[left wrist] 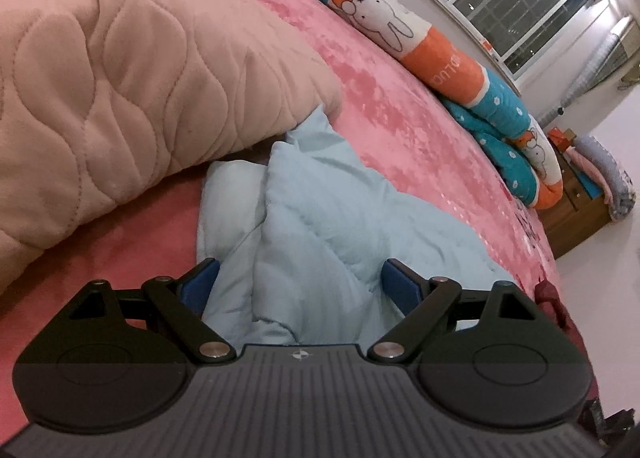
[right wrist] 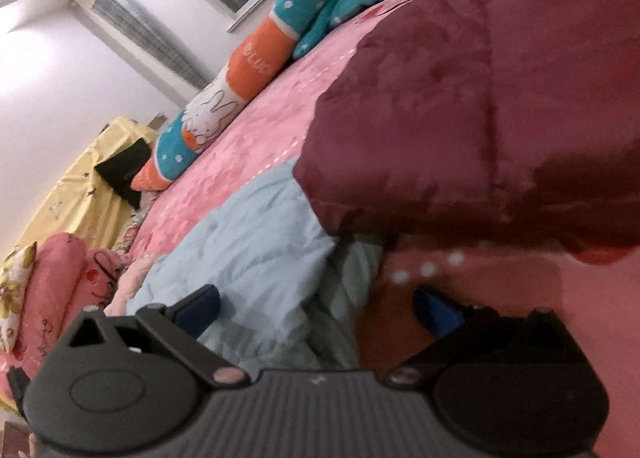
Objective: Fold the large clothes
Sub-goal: 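Grasp the folded jacket with the left gripper while the right gripper grasps it too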
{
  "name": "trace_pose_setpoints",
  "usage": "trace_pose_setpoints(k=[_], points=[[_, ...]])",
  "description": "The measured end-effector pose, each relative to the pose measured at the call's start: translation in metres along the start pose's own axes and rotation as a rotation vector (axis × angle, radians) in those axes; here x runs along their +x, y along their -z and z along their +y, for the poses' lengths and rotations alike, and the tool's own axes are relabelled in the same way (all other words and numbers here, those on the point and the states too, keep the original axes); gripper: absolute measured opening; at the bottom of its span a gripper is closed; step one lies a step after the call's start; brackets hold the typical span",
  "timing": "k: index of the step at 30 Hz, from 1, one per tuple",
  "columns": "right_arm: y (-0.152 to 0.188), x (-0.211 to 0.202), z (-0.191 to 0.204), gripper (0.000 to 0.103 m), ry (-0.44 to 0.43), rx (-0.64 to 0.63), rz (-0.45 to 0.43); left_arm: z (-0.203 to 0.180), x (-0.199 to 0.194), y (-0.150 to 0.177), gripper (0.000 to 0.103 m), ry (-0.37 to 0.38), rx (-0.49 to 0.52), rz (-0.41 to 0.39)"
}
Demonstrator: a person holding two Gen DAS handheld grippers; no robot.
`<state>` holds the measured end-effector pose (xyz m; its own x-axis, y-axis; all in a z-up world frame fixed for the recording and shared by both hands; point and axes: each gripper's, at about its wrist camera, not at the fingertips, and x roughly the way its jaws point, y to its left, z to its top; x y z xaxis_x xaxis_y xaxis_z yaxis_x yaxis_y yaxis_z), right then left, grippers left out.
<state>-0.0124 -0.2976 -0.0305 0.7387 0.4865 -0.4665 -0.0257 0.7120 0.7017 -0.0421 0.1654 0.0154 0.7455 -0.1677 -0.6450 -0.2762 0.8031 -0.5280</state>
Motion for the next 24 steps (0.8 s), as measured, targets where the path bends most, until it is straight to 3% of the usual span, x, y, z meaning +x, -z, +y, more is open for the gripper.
trace_pose_setpoints(k=[9,24], points=[[-0.002,0.018,0.008,0.103,-0.087,-0.048,0.053,0.005,0.005,0.0,0.103,0.017,-0.028,0.014],[-0.002,0.033,0.019,0.103,-0.081,-0.139,0.079,0.009,0.003,0.005,0.103,-0.055,-0.031,-0.015]])
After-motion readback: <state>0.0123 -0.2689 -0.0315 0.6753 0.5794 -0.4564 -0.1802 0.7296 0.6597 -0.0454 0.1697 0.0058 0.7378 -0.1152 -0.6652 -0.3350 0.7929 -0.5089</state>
